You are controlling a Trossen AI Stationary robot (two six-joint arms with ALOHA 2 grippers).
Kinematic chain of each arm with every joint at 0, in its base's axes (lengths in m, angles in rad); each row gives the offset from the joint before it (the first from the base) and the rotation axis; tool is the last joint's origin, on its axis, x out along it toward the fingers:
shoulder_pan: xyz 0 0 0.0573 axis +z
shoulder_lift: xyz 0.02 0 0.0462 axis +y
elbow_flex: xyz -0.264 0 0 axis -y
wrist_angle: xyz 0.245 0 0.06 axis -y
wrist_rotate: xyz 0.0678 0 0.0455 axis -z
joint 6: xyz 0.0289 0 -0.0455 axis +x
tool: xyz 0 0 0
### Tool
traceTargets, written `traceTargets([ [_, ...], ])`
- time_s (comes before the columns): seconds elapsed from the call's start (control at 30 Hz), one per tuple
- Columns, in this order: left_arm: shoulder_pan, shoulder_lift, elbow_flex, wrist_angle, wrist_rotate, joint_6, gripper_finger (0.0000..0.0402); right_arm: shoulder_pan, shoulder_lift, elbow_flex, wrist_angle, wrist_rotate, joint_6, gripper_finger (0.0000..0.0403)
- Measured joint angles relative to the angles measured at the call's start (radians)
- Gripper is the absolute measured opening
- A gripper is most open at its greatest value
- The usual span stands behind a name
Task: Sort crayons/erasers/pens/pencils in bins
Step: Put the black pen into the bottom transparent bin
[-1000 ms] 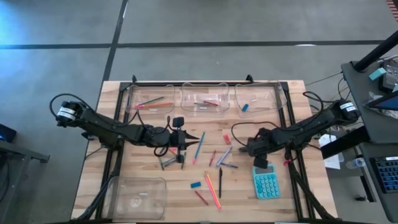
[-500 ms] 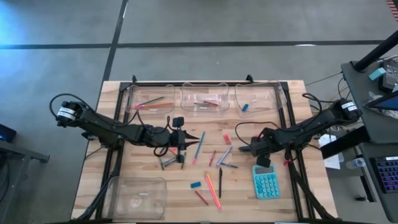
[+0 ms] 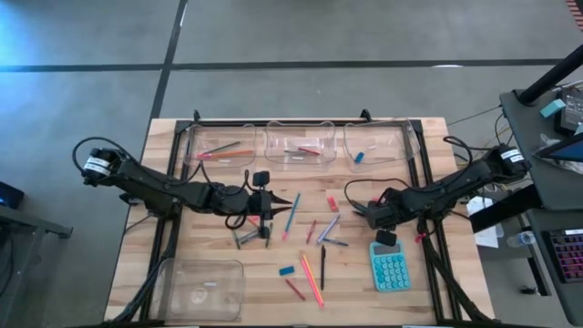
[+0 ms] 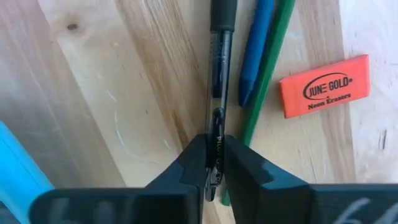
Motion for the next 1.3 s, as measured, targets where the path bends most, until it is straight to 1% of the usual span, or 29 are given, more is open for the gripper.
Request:
traceTargets([
  [0.1,0.000,0.000,0.000,0.000,0.000,0.000,0.0031,0.000,0.001,0.007,-0.009,-0.001,-0.003,0.0024],
  [0.57,0.000,0.000,0.000,0.000,0.000,0.000,0.0031,0.000,0.003,0.087,-0.098,-0.004,-0.025,0.0020],
  [0.93,0.000,0.000,0.000,0.000,0.000,0.000,0.0031,0.000,-0.003,0.144,-0.086,0.007,-0.066,0.0019],
  [1.03,0.000,0.000,0.000,0.000,0.000,0.000,0.0031,0.000,-0.030,0.158,-0.037,0.022,-0.111,0.0018],
  [1.1,0.000,0.000,0.000,0.001,0.000,0.000,0.0031,0.000,-0.067,0.156,0.033,0.035,-0.145,0.0018],
  [1.3,0.000,0.000,0.000,0.006,-0.003,-0.001,0.0031,0.000,-0.189,0.098,0.364,0.043,-0.267,0.0018],
])
